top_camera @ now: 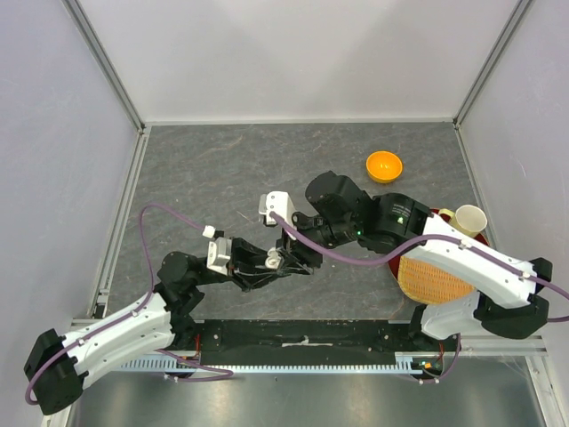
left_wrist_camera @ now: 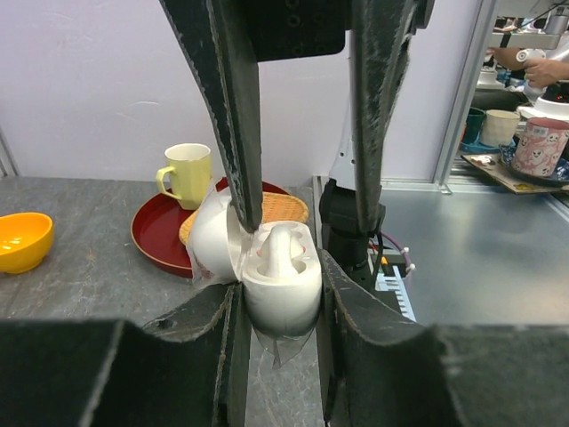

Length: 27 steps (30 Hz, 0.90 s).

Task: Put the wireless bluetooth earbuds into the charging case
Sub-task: Place the earbud in the charging case, then pick up the earbud from the center of the board.

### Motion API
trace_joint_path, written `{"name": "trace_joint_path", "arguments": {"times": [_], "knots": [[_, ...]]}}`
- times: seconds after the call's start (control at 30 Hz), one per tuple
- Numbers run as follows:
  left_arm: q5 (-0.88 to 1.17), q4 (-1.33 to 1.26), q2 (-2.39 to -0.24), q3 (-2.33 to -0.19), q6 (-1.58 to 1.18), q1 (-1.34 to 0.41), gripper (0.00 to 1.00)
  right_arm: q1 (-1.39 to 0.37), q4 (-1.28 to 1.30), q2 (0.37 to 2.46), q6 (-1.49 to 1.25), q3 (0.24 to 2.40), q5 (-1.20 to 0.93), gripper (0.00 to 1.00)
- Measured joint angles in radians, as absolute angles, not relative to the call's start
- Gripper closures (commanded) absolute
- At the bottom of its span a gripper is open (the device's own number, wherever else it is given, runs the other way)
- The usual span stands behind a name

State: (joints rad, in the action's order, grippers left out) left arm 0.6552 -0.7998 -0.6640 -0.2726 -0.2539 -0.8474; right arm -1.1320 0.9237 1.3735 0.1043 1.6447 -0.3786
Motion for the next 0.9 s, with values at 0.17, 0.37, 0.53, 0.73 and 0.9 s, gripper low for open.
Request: {"name": "trace_joint_path", "arguments": {"times": [0.17,0.37,0.53,0.73,0.9], "knots": [[0.633,-0.799,-0.655,-0.273,-0.253,-0.844,0.98,-1.135,0.89,1.322,0.088,1.643,-0.345,0.33],[0.638,-0.802,-0.629,-0.272,-0.253,-0.849,0.98,-1.128,0.765,1.193,0.078,1.595,-0.262,0.23],[0.63,-0.801,-0.611,-0.272,-0.253,-0.849,0.98,-1.128,0.693,1.112,0.055,1.546,-0.179,0.16],[0.626,-0.801,-0.596,-0.268,-0.253,-0.849,0.98,-1.128,0.647,1.078,0.003,1.505,-0.008,0.07],[0.617,-0.798,-0.582,-0.265,-0.253,-0.849,0.98,-1.113,0.642,1.068,-0.051,1.469,0.144,0.05]]}}
